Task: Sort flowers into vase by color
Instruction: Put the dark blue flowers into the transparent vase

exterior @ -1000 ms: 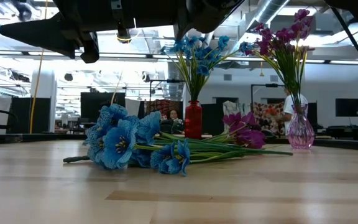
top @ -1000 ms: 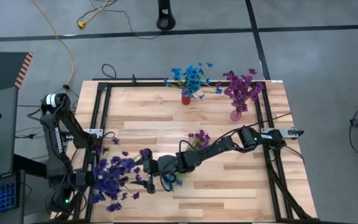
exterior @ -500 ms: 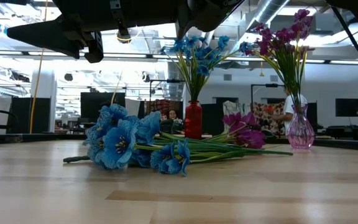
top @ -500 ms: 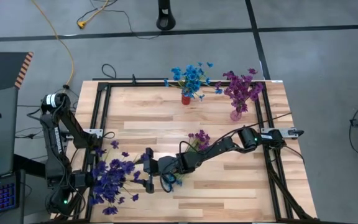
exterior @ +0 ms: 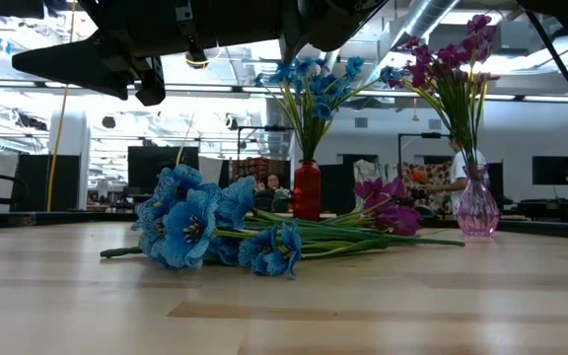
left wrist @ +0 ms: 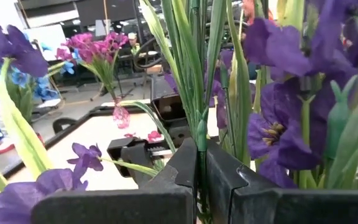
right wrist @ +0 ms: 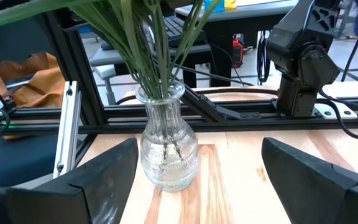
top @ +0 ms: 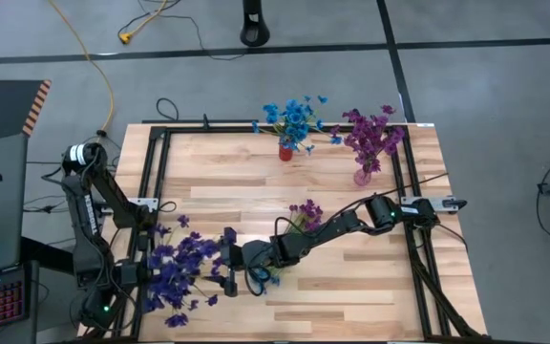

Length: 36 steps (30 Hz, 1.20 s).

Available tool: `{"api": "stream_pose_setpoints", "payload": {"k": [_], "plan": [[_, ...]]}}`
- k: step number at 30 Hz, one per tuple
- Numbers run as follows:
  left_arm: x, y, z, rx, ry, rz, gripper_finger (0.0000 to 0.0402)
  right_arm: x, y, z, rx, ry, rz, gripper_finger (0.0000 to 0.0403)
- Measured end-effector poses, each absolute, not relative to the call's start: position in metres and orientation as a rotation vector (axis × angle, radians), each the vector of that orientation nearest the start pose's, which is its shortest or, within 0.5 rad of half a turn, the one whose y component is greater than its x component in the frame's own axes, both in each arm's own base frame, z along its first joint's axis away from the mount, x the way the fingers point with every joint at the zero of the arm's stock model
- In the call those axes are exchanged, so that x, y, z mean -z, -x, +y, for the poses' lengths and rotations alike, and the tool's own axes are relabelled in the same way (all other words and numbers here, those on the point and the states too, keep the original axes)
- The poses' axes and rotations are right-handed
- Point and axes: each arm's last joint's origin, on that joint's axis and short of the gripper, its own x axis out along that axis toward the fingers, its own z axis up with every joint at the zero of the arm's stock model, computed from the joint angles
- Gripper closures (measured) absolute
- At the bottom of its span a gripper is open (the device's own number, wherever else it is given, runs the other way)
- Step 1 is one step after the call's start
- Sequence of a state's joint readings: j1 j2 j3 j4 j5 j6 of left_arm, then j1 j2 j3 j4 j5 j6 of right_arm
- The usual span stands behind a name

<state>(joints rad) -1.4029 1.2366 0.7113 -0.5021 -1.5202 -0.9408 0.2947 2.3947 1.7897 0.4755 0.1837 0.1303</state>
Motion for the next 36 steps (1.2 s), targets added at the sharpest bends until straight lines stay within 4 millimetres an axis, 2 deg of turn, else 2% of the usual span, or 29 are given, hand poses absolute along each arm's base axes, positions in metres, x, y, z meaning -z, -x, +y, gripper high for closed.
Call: {"api": "stream_pose_setpoints", "payload": {"k": [5, 10, 18, 27, 36], "plan": [[-0.222, -0.064, -0.204, -0.131, -0.060, 0.061, 0.0395, -0.181, -0.523, 0.153, -0.103, -0.100, 0.131, 0.0036], [-0.223, -0.064, -0.203, -0.150, -0.125, 0.036, 0.0369, -0.182, -0.523, 0.153, -0.103, -0.103, 0.120, 0.0036], [-0.223, -0.064, -0.203, -0.139, -0.155, 0.052, 0.0331, -0.196, -0.523, 0.154, -0.114, -0.130, -0.021, 0.0036], [-0.223, -0.064, -0.203, -0.139, -0.156, 0.052, 0.0328, -0.211, -0.527, 0.149, -0.108, -0.148, -0.103, 0.0037], [-0.223, -0.064, -0.203, -0.149, -0.149, 0.037, 0.0328, -0.231, -0.532, 0.152, -0.109, -0.082, -0.114, 0.0061]]}}
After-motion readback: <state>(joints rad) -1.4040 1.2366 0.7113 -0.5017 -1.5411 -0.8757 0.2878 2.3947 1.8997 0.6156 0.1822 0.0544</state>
